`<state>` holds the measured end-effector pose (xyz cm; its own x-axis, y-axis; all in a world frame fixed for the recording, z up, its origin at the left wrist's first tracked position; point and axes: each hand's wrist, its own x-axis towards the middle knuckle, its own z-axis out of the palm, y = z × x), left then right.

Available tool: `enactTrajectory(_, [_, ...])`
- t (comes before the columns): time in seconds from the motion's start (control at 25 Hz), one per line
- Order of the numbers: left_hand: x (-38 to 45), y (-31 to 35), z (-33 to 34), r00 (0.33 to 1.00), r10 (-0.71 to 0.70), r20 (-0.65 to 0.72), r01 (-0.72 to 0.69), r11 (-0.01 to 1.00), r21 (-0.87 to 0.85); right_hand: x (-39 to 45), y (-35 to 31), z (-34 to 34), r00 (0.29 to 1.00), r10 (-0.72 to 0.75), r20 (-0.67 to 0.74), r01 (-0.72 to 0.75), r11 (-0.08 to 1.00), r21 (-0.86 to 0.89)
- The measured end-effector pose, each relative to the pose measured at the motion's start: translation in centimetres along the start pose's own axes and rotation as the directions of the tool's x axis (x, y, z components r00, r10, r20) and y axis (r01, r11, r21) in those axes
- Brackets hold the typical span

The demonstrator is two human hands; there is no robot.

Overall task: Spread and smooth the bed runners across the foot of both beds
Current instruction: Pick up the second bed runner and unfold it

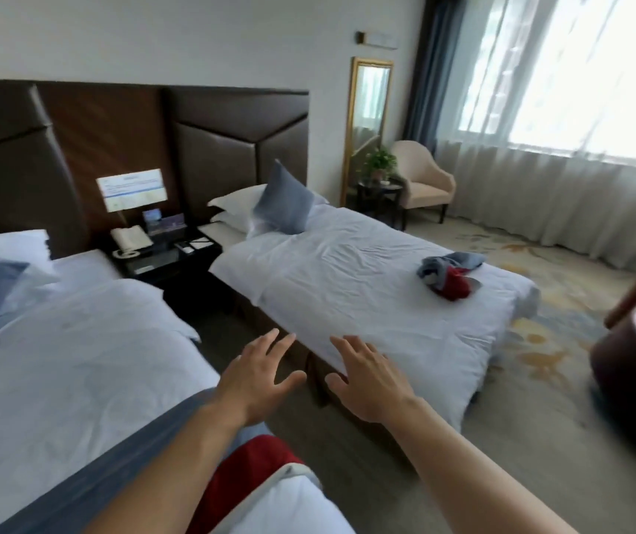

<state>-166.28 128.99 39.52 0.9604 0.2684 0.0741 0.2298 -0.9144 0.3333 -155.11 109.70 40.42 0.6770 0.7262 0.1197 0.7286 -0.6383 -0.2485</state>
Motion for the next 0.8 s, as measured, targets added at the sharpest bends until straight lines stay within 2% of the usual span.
enactTrajectory(0.2, [5.8, 9.4, 2.5, 0.99, 0.13, 0.049, -0.128, 0.991, -0.039, -3.1, 10.4, -3.5, 0.986, 0.163, -0.044, -0.162, 0.986, 0.028])
enactTrajectory(0.4, [13.1, 16.3, 5.9, 0.966, 0.238, 0.096, -0.233, 0.97, -0.067, -2.8, 18.7, -4.7, 0.958, 0.28, -0.063, -0.28, 0.96, 0.018])
enactTrajectory(0.8, [36.5, 27.9, 12.2, 0.906, 0.408, 0.109, -0.396, 0.911, -0.12, 7.9, 39.1, -9.5, 0.882, 0.458, -0.11, -0.465, 0.884, -0.051])
